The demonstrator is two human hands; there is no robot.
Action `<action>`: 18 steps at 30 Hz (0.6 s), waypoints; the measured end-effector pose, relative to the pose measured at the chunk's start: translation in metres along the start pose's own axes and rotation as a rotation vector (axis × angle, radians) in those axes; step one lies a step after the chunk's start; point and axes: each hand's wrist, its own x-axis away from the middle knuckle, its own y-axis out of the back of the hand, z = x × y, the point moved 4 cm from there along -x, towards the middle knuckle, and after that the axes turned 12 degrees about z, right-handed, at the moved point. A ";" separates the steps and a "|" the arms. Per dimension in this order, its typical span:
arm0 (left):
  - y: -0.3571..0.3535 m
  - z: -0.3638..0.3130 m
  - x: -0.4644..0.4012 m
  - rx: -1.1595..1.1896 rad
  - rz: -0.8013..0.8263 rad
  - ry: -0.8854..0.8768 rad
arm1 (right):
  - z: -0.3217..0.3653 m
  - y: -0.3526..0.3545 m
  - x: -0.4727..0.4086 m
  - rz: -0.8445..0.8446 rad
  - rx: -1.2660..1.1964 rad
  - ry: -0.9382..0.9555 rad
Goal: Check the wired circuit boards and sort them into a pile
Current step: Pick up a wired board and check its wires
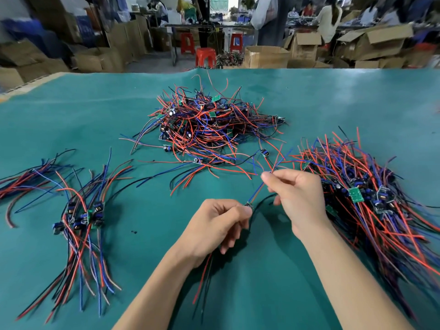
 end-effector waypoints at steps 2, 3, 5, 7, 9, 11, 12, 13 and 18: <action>-0.001 0.001 0.000 -0.013 0.024 0.002 | 0.001 0.012 -0.004 -0.104 0.062 0.037; -0.001 0.001 0.000 -0.020 0.035 -0.002 | 0.001 0.016 -0.005 -0.143 0.079 0.051; -0.002 0.002 0.000 -0.033 0.052 -0.013 | 0.000 0.020 -0.005 -0.191 0.074 0.072; -0.002 0.002 0.000 -0.037 0.059 -0.018 | -0.001 0.021 -0.005 -0.206 0.064 0.091; -0.002 0.003 0.000 -0.039 0.065 -0.017 | -0.001 0.024 -0.006 -0.237 0.020 0.097; -0.002 0.003 -0.001 -0.050 0.070 -0.011 | -0.002 0.028 -0.007 -0.294 -0.043 0.097; -0.002 0.004 -0.001 -0.056 0.071 -0.008 | -0.001 0.031 -0.008 -0.315 -0.075 0.095; -0.002 0.004 0.000 -0.061 0.072 -0.005 | -0.001 0.032 -0.009 -0.331 -0.108 0.094; 0.003 0.006 0.002 0.039 0.056 -0.014 | 0.004 0.060 -0.006 -0.510 -0.269 0.123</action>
